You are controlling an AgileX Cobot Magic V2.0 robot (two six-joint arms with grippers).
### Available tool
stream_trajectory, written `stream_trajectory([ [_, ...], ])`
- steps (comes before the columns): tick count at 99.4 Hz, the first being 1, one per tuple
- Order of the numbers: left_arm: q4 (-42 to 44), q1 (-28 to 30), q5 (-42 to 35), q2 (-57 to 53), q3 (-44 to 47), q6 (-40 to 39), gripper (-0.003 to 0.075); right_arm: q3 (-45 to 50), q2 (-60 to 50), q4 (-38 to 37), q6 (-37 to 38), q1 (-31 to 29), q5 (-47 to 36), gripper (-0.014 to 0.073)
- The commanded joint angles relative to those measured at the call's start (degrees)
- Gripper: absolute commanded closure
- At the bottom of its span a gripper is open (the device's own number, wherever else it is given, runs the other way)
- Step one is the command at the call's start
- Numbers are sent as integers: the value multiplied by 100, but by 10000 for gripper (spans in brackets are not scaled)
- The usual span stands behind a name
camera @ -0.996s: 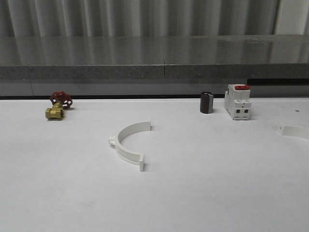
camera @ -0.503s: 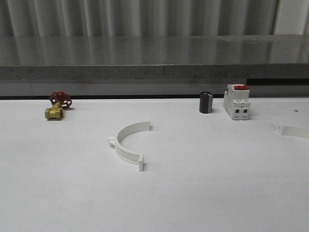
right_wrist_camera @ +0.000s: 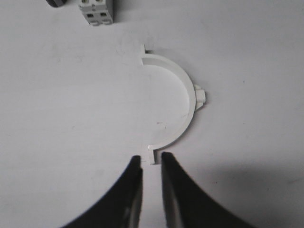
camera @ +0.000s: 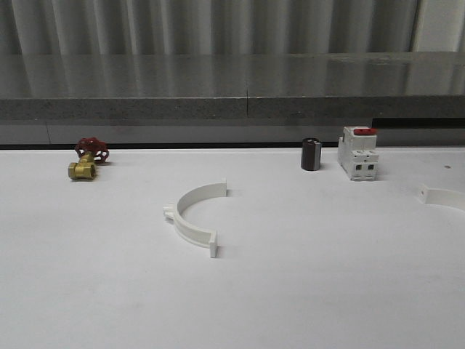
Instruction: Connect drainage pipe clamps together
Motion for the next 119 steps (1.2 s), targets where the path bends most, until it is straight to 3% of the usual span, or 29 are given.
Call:
stream_trajectory([
  [1, 47, 13, -365, 16, -160, 5, 740, -194, 150, 24, -6, -5, -267, 193],
  [6, 47, 13, -365, 16, -160, 5, 740, -194, 262, 24, -6, -5, -309, 61],
  [13, 47, 13, -365, 16, -160, 5, 740, -194, 356, 24, -6, -5, -418, -26],
  [36, 47, 13, -365, 16, -160, 5, 740, -530, 727, 24, -18, -86, -376, 21],
  [67, 47, 13, -365, 16, -160, 5, 740, -1703, 2450, 24, -619, -700, 157, 21],
  [95, 47, 13, -365, 16, -160, 5, 740, -2340, 3779, 24, -974, -740, 83, 21],
  [119, 47, 13, -365, 16, -160, 5, 740, -2450, 4242, 24, -974, -740, 104, 21],
])
